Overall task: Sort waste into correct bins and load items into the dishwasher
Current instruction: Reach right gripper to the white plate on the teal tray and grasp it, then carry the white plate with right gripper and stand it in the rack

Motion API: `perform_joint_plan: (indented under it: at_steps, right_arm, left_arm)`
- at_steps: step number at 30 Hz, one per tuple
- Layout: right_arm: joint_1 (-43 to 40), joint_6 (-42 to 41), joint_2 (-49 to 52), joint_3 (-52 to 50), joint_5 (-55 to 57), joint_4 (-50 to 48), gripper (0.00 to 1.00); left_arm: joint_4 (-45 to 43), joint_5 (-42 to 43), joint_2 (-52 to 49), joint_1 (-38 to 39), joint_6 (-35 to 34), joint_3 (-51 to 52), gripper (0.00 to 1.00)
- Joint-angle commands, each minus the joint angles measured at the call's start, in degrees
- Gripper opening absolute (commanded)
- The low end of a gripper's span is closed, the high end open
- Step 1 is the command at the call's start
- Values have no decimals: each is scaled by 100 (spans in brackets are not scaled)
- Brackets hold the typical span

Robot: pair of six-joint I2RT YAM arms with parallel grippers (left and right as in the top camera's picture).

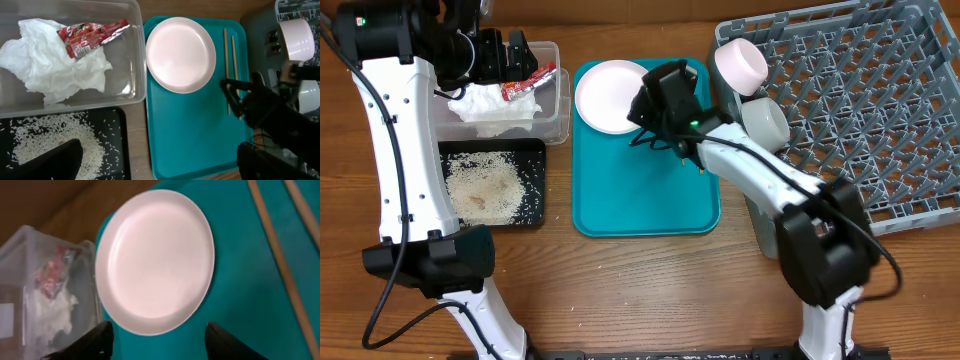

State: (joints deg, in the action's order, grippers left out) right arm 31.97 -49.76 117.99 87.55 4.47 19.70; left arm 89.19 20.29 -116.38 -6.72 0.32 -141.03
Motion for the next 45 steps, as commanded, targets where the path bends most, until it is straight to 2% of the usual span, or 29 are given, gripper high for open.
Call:
perform_joint_plan:
  at_steps: [1,9,20,23,27,35,39,45]
  right_arm:
    - [0,-435,234,83,68,-138,58]
    - [-59,-503,651,94,42,-487,54]
    - [-61,-730,1051,94,90,-898,43]
    - [-61,-754,1106,94,107,-935,34]
    - [-61,-756,1191,94,63,-844,26]
    - [-151,-787,1176,173,-437,63,4]
    - [-369,-431,1019,461,-651,616,4]
    - [-673,1104,310,1163,-485,1694,4]
  left_arm:
    - [-11,-42,2,33,-33,-44,100]
    - [-11,-42,2,33,-33,-44,100]
    - [-11,-42,0,33,-33,-44,100]
    - [-11,-42,2,33,-33,-44,100]
    - [-11,-42,2,33,-35,-44,100]
    - [-11,-42,0,33,-33,-44,100]
    - [-11,-42,2,33,-33,-44,100]
    - [-11,-42,2,33,-33,-44,100]
